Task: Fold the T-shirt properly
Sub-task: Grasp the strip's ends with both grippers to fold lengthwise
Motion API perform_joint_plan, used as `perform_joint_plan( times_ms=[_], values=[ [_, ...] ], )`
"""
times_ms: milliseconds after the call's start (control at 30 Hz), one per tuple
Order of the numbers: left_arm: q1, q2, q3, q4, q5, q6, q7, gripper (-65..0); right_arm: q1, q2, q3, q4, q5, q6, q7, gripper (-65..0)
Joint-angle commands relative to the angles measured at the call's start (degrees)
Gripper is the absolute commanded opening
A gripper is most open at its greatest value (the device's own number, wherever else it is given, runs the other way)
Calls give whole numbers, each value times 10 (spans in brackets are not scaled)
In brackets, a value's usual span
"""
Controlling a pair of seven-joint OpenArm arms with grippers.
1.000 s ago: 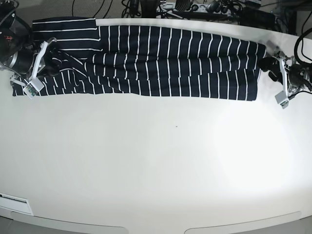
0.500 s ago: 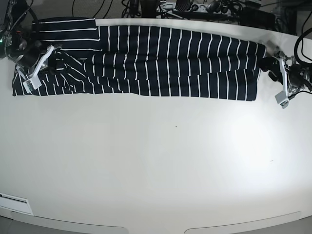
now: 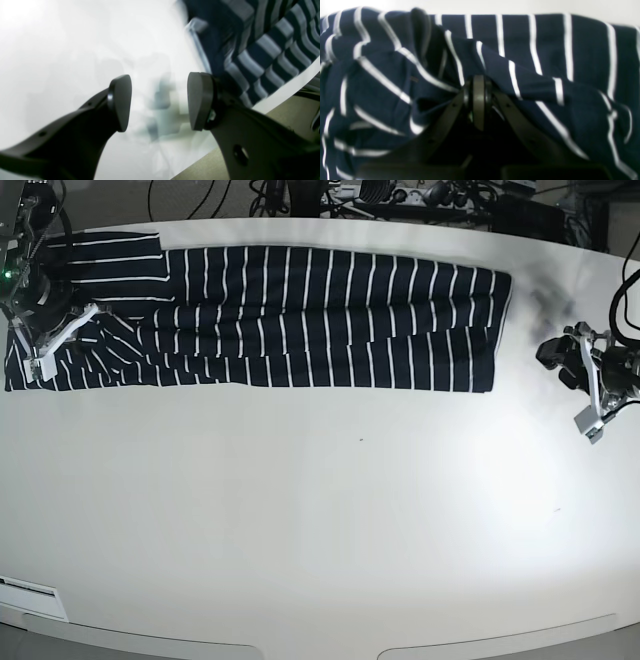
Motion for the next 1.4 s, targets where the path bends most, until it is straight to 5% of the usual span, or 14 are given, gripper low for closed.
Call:
perform_joint_plan(
  times_ms=[0,133,267,433,500,733,1367],
  values=[
    [-9,-14,-7,6,-6,2,-4,-281,-3,10,4,2,-36,-23,-18,-650],
    [-8,5,-7,6,15,26,-4,-281,1,10,4,3,-78,-72,-8,-650],
    [-8,49,-29,6,19,36,-4,-281,17,10,5,8,-78,-66,-26,-650],
    [-8,137,-151,6,3,65,-1,-281,39,12,5,22,-78,-62,-45,-323],
    [-4,163,-200,6,-7,65,8,-281,41,12,5,22,-78,-57,-45,-256],
    [64,209,-273,6,-11,67,9,-276,44,14,5,22,-78,-53,-45,-256],
    [145,367,-268,6,17,82,9,-277,45,13,5,99,-80,-54,-45,-256]
  ],
)
